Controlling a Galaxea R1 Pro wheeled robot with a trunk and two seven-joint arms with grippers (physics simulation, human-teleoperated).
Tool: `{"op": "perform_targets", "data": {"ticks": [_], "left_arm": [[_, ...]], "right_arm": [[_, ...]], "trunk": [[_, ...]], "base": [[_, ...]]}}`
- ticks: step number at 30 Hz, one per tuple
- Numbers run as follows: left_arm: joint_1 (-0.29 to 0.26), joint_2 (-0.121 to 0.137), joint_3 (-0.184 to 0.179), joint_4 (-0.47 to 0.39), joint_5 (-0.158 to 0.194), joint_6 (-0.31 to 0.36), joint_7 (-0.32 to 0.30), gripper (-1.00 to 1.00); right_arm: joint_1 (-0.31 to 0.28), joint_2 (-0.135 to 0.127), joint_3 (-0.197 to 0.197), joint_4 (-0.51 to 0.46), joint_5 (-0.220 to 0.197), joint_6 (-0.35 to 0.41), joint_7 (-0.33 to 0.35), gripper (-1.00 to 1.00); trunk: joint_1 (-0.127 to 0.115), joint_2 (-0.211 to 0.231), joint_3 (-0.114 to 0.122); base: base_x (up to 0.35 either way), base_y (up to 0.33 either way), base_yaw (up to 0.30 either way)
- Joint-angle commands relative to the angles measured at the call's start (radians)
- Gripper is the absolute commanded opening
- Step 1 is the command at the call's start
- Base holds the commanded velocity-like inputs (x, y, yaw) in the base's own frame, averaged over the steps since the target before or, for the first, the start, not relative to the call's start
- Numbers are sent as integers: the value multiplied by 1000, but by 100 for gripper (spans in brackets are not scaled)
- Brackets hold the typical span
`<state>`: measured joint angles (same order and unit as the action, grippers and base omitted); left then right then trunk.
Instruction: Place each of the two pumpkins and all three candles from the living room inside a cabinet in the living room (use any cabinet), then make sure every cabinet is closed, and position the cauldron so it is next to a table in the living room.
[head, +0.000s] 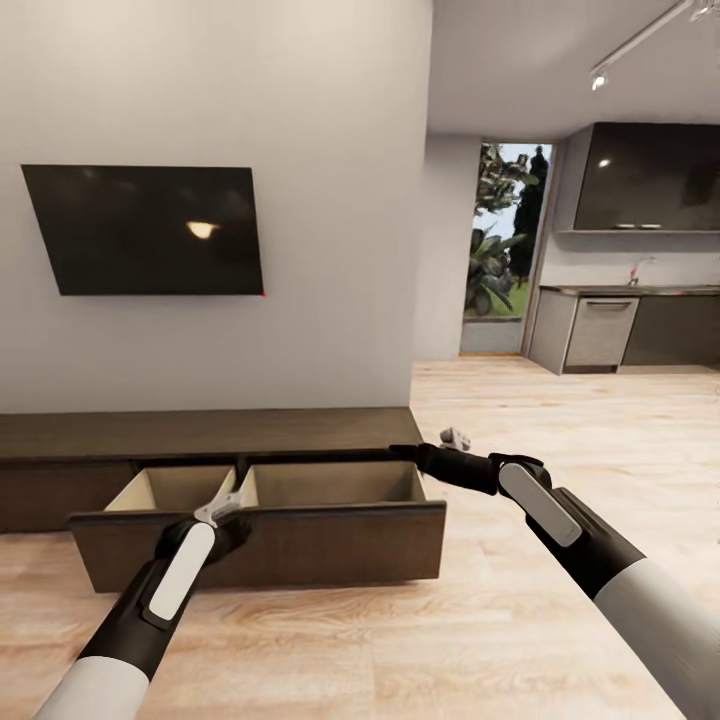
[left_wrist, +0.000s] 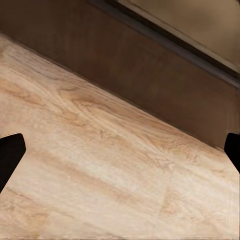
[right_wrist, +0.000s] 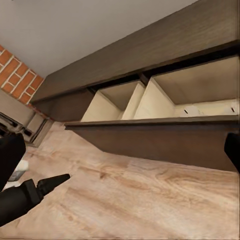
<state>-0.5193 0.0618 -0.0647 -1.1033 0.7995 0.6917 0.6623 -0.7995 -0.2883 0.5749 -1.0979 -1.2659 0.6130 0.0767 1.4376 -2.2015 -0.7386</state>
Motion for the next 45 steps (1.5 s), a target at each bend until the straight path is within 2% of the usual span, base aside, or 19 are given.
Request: {"op": "perform_targets", "data": {"ticks": [1,3,5,7,10,12,13,16,20,22,23,28,29,33,36,42,45], "left_arm": [[0,1,-4,-1,10,0,11,100],[-1,-1,-8,0,10,0,11,100],[0,-6,-11,4,5,0,11,100],[0,-8,-17,6,4,0,10,100],[0,-11,-34,27,2,0,5,100],[0,-13,-53,58,1,0,3,100],[0,-16,-62,75,-1,0,3,100],[-1,-30,-74,88,-4,-1,2,100],[-1,-44,-110,92,-8,-9,3,100],[-1,-48,-144,92,-11,-15,4,100],[-1,-48,-157,93,-12,-21,5,100],[2,-44,-214,100,-11,-130,5,100],[3,-42,-223,104,-11,-139,4,100],[4,-42,-274,136,-14,-192,3,100],[4,-37,-316,151,-16,-241,2,100],[5,-34,-343,165,-36,-328,0,100],[5,-35,-359,173,-69,-357,-2,100]], "right_arm": [[-1,-1,2,0,1,4,-8,100],[0,1,6,5,0,5,-56,100],[-1,21,9,7,-2,-4,-146,100],[-1,52,9,11,-1,-8,-203,100],[-1,110,13,68,7,-32,-240,100],[-1,156,28,143,45,-77,-249,100],[-1,192,47,201,93,-118,-252,100],[-2,254,70,294,183,-194,-255,100],[-3,308,85,419,250,-292,-254,100],[-3,327,112,498,281,-356,-252,100],[-3,331,125,524,288,-381,-251,100],[-2,337,214,645,311,-557,-243,100],[-3,337,220,652,313,-570,-243,100],[-3,337,230,662,315,-589,-241,100],[-3,337,232,663,315,-594,-242,100],[-3,337,233,664,316,-596,-242,100],[-3,336,234,667,316,-600,-242,100]], "trunk": [[-5,7,2],[-12,21,8],[-16,28,11],[-16,28,11],[-16,28,11],[-16,28,11],[-16,28,11],[-16,28,11],[-16,28,11],[-16,28,11],[-16,28,11],[-16,28,11],[-16,28,11],[-16,28,11],[-5,7,2],[18,-35,-17],[30,-56,-26]], "base": [[-338,0,0],[-338,0,0],[-331,0,0],[-293,0,0],[-260,0,0],[-246,0,0],[-241,0,0],[-239,0,0],[-238,0,0],[-190,0,0],[-83,0,0],[-26,0,0],[-5,0,0],[-2,0,0],[0,0,0],[0,0,0],[0,0,0]]}}
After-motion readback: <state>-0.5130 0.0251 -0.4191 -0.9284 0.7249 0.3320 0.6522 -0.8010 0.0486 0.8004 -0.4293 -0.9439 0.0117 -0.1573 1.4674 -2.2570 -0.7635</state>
